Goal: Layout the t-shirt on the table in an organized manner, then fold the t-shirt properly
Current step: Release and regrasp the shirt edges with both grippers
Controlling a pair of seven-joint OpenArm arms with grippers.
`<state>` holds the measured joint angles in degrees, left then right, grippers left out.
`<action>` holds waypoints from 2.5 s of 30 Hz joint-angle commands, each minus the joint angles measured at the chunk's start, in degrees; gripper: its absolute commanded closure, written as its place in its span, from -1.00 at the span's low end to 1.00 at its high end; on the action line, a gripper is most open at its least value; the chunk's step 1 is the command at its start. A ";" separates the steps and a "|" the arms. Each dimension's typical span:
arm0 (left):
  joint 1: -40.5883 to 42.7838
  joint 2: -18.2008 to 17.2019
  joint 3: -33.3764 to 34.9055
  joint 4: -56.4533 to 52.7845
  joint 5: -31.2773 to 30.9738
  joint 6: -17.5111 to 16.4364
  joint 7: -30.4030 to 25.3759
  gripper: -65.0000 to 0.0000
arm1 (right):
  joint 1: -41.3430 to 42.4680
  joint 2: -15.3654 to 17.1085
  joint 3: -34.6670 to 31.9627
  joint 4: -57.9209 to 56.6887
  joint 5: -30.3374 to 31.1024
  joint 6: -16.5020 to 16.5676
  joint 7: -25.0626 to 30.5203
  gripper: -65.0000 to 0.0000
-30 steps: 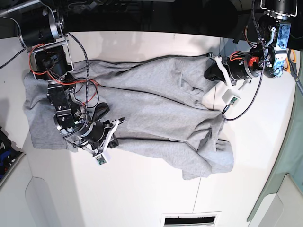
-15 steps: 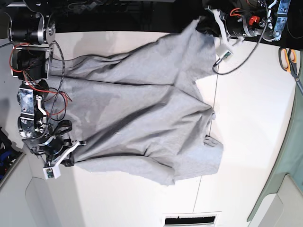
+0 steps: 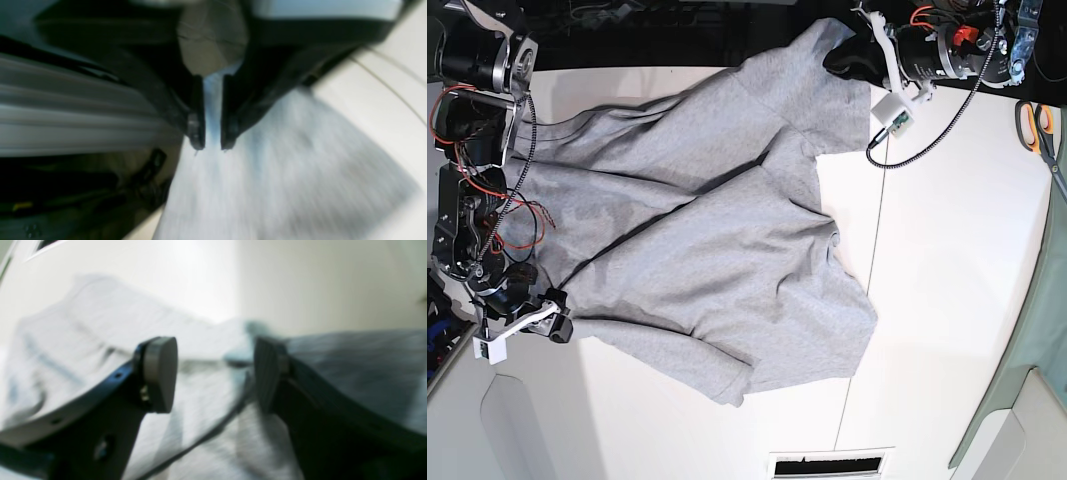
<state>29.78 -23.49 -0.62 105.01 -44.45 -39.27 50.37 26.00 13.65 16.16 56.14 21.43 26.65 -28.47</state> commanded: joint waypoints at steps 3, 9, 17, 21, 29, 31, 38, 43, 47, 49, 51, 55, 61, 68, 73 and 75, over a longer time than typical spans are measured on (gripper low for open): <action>-0.63 -0.90 -3.13 6.38 -0.70 -0.73 -0.87 0.45 | 1.70 0.59 0.39 1.75 5.09 2.40 -4.74 -0.11; -8.04 -3.61 -7.32 5.46 1.07 3.23 -8.35 -0.14 | -2.84 0.31 0.37 7.89 13.25 4.35 -11.26 -0.11; -31.17 -2.16 -5.22 -22.73 2.80 6.54 -14.32 -0.22 | -15.19 -5.22 0.33 21.64 11.08 4.87 -11.19 -0.11; -42.75 0.94 -0.48 -42.32 8.68 8.11 -20.41 -0.22 | -19.15 -8.41 0.33 22.86 10.19 4.87 -10.75 -0.11; -54.38 6.58 1.38 -66.07 13.05 8.48 -27.56 -0.22 | -22.91 -12.57 0.35 23.39 9.20 4.87 -10.80 -0.11; -54.55 7.89 1.38 -67.63 14.80 8.90 -28.94 -0.22 | -23.02 -12.57 0.33 23.63 9.20 4.90 -10.86 -0.11; -54.55 11.41 1.36 -68.26 16.24 9.09 -29.62 0.48 | -22.86 -12.57 0.33 25.22 8.87 4.90 -10.82 -0.11; -55.54 9.62 1.36 -67.78 17.75 9.09 -30.51 1.00 | -22.86 -12.55 0.35 25.29 4.70 4.81 -10.45 -0.11; -56.98 6.10 1.36 -63.49 17.57 9.07 -27.89 1.00 | -22.95 -12.52 0.35 25.29 2.73 4.81 -9.94 -0.11; -57.02 4.50 1.36 -59.39 17.03 9.09 -25.73 1.00 | -23.02 -12.52 0.35 25.29 2.75 4.81 -9.92 -0.11; -57.05 2.97 1.36 -55.41 16.76 9.09 -23.69 1.00 | -22.97 -12.55 0.33 25.29 2.80 4.81 -9.22 -0.11; -57.05 -0.96 1.36 -49.11 14.01 9.14 -20.35 1.00 | -23.02 -12.55 0.33 25.29 2.78 4.81 -8.66 -0.11; -57.07 -5.92 1.36 -45.86 10.80 9.05 -17.09 1.00 | -22.97 -12.52 0.33 25.29 2.78 4.81 -8.63 -0.11; -57.05 -12.48 1.36 -43.36 10.78 9.05 -16.46 1.00 | -22.99 -12.55 0.33 25.29 2.78 4.81 -8.63 -0.11; -57.05 -13.97 1.36 -41.79 8.79 7.72 -12.55 1.00 | -22.99 -12.55 0.33 25.29 2.75 4.81 -7.78 -0.11; -56.87 -13.64 1.38 -41.75 4.59 4.33 -10.29 1.00 | -23.02 -12.55 0.35 25.29 2.71 4.81 -7.78 -0.11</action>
<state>-25.43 -36.14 1.13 62.19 -39.05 -34.06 41.56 2.17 0.95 16.45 80.31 23.05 30.92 -37.54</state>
